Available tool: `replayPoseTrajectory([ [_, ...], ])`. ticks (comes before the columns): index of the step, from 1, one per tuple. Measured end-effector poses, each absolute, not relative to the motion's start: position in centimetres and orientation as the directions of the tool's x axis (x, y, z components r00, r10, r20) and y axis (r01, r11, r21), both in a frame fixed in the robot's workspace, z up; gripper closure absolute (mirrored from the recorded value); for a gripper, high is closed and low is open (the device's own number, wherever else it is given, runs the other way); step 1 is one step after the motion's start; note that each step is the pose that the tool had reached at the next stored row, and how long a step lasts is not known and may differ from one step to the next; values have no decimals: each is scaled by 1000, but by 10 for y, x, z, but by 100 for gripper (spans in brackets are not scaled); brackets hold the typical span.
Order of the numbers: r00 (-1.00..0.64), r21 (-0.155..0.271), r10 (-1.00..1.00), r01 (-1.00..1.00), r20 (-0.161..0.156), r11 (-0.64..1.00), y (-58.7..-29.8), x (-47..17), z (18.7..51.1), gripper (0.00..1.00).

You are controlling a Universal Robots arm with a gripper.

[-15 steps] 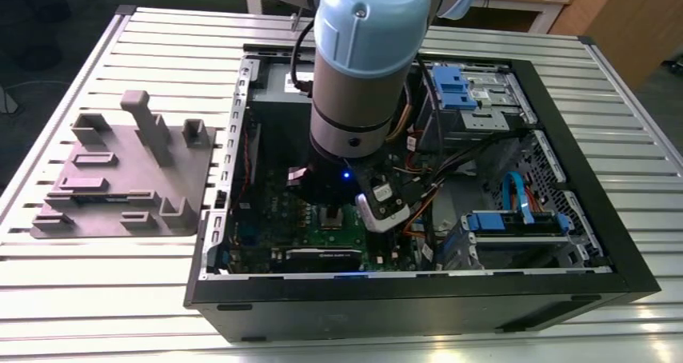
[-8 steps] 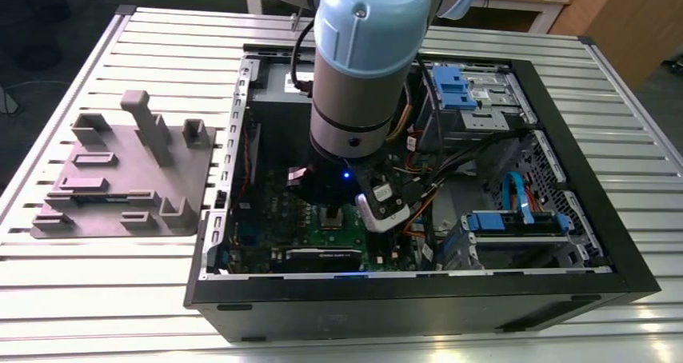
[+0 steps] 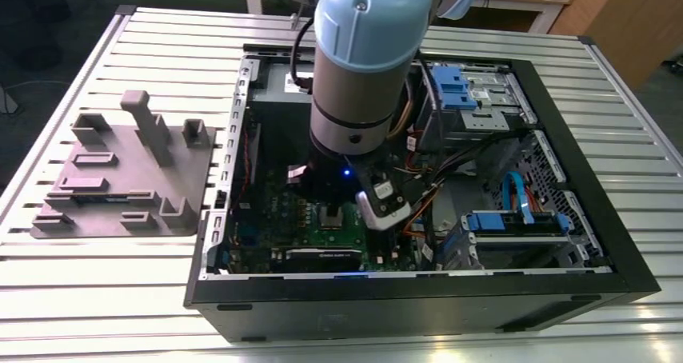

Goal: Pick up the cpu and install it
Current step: 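Close the cpu cover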

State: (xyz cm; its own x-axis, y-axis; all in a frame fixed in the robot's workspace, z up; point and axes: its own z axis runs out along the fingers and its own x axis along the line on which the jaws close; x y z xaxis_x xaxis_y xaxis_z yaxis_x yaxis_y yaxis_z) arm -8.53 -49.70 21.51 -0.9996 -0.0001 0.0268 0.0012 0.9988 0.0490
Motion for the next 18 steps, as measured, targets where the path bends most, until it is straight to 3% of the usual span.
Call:
replayPoseTrajectory([
  [13,-1000,49,0,1,27,999,-497,-85,269,90],
  [18,-999,49,-20,-19,27,999,-497,-85,272,90],
])
